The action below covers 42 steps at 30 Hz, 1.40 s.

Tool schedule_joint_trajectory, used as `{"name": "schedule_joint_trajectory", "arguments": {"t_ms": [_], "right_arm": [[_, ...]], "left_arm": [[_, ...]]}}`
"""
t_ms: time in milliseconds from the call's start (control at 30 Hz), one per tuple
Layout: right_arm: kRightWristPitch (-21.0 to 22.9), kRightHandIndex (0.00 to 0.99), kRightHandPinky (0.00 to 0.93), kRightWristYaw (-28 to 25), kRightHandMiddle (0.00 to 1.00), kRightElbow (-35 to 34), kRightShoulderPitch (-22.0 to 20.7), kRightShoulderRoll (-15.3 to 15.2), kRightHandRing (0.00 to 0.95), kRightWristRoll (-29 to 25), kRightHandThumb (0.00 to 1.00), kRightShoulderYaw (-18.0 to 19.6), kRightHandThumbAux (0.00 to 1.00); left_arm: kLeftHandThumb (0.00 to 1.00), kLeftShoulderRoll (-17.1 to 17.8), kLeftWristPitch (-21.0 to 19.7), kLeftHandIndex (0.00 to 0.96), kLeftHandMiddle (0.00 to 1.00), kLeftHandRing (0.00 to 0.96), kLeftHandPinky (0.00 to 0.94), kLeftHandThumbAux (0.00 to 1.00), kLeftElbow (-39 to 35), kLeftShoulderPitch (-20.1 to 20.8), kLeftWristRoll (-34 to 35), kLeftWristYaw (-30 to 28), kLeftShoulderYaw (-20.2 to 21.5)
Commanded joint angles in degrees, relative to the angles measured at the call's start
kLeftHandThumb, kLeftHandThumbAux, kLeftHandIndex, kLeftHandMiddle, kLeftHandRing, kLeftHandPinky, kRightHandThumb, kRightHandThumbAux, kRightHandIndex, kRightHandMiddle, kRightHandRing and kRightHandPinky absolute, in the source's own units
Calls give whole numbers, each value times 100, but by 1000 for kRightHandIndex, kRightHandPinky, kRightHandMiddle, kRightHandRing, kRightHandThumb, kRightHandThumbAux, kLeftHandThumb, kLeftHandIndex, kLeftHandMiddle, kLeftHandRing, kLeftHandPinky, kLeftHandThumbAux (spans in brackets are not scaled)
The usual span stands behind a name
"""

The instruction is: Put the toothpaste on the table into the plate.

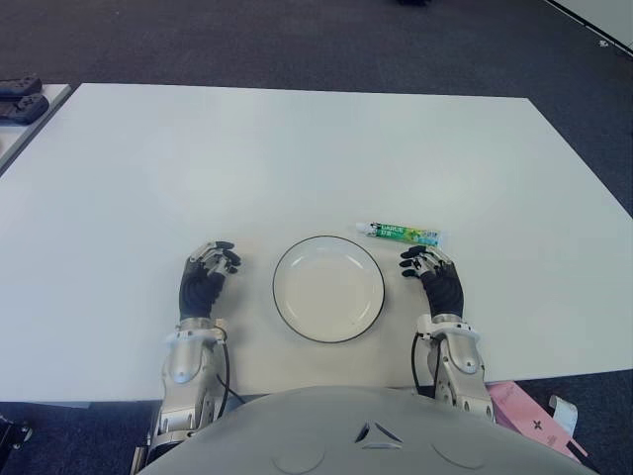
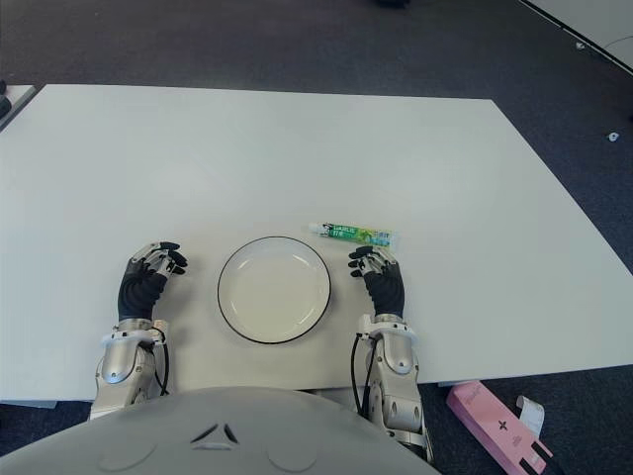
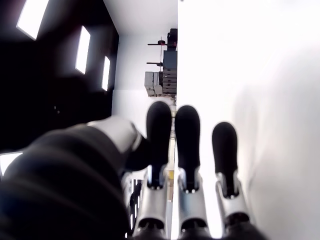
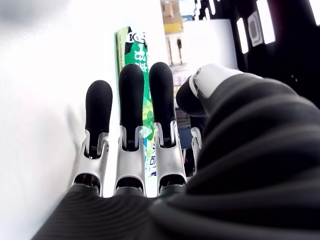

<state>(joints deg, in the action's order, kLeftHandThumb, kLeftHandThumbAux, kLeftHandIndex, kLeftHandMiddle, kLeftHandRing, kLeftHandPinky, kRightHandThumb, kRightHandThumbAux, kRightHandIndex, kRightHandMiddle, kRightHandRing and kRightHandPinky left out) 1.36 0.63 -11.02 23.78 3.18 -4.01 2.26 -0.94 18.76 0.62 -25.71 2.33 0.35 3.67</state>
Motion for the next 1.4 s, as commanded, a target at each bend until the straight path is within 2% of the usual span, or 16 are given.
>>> {"name": "schedule_joint_trajectory", "arguments": {"t_ms": [33,700,967,1067,1167,1267,1400], "right_arm": [[-44,429,508,-5,496,83,-25,-3,495,2,708,-7,723],[82,429,501,-26,495,60,-45,-53,489,-19,707,15,723],[-111,429,504,-88,497,18,-130,-138,492,-47,707,94,723],[-99,430,499,-182,497,-146,-485,-424,492,-99,708,343,723],[-135,430,491,-246,495,-131,-723,-584,490,-96,708,472,723],[-392,427,488,-308,491,-63,-980,-826,485,100,706,513,724],[-1131,420,463,-426,465,29,-1197,-1354,460,732,704,393,724]], "left_arm": [[699,7,5,431,557,537,510,720,116,16,22,-58,-6],[697,14,115,431,563,537,509,720,139,1,9,-99,-58],[698,18,131,431,563,538,512,720,175,24,6,-102,-62],[699,1,100,431,564,540,514,720,177,37,2,-85,-71],[699,-11,94,431,565,541,518,720,197,58,-1,-75,-78],[700,-13,102,431,564,541,515,719,215,69,4,-73,-76],[700,-32,190,431,563,540,512,719,286,105,-8,-60,-80]]}}
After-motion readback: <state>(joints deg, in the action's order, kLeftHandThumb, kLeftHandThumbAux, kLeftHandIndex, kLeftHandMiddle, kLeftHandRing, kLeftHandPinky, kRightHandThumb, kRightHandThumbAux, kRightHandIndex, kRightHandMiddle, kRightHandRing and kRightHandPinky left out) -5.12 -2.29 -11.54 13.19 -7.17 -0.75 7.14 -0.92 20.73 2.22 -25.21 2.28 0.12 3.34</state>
